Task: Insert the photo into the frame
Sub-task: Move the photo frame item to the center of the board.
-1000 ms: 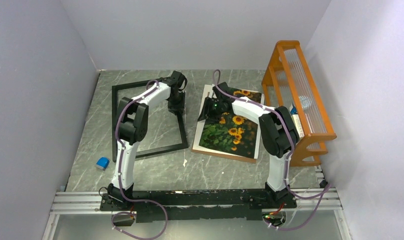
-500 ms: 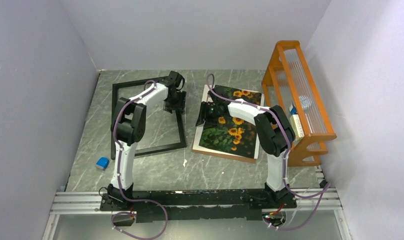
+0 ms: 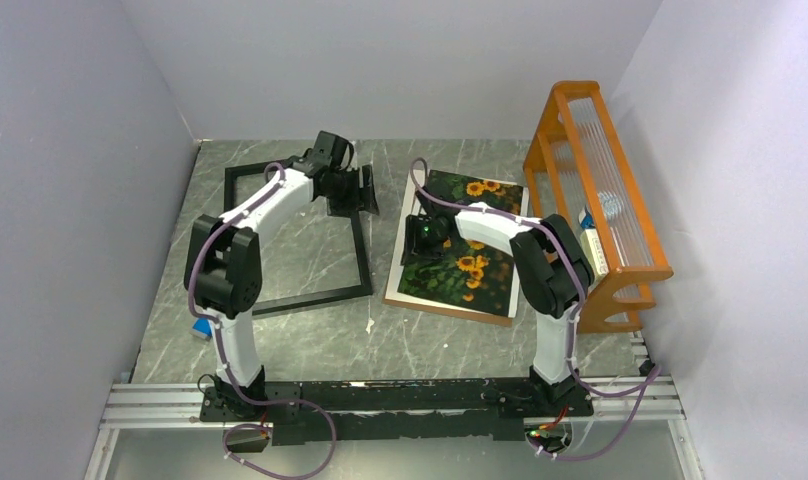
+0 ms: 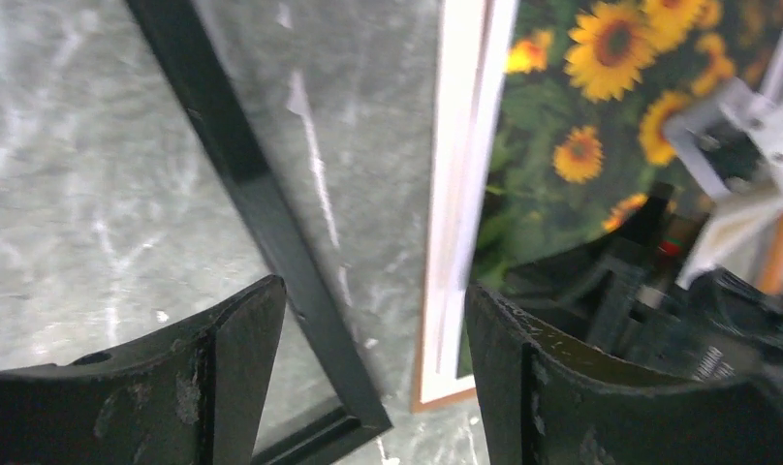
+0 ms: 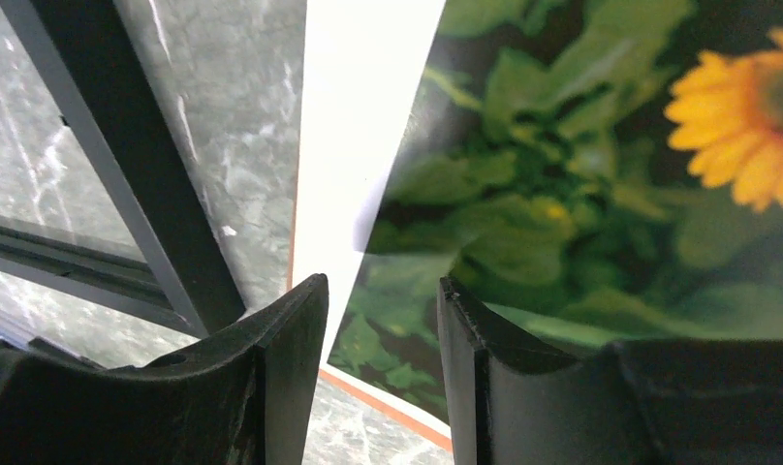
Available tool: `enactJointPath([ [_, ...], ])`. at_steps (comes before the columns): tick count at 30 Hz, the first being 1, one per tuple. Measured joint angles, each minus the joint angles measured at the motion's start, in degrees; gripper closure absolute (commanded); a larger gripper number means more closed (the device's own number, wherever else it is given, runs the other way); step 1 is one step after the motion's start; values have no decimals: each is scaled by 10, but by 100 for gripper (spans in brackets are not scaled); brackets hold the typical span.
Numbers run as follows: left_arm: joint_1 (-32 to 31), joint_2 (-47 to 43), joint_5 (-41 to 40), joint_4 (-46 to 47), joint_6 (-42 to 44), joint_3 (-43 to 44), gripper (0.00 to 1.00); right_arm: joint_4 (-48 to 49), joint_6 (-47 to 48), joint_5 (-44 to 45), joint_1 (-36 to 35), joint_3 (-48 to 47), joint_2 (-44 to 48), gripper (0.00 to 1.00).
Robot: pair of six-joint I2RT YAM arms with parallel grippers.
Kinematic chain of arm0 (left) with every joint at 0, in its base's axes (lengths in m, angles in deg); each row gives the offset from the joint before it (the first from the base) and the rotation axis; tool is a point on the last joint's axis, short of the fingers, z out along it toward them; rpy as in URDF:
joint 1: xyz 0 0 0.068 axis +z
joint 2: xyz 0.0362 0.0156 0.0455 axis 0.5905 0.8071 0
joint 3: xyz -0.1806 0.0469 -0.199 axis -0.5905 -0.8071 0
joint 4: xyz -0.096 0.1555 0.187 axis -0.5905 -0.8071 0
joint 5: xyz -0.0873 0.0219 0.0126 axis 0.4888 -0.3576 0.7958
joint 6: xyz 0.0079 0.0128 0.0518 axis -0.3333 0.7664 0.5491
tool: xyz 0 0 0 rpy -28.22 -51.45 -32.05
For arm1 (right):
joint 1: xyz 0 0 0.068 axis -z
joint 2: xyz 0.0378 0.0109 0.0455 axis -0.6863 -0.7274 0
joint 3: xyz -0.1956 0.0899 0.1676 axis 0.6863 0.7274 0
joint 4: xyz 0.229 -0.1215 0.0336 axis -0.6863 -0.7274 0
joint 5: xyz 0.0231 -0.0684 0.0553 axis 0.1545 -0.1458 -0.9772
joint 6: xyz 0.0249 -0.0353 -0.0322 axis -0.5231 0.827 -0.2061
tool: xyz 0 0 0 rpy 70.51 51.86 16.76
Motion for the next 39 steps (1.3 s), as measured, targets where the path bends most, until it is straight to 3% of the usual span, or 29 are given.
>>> enactJointPath([
  [9, -14, -25, 150, 91, -83, -112, 33, -76, 11, 104, -7, 20, 53, 49],
  [15, -51, -25, 181, 113, -98, -127, 29, -133, -19, 207, 9, 62, 174, 35],
  [22, -75, -24, 179, 125, -103, -129, 28, -171, -54, 268, 78, 163, 281, 26],
  [33, -96, 10, 121, 103, -133, -129, 27, -179, -66, 271, 146, 219, 284, 8],
  [39, -98, 24, 89, 86, -138, -116, 27, -152, -50, 269, 179, 218, 267, 6],
])
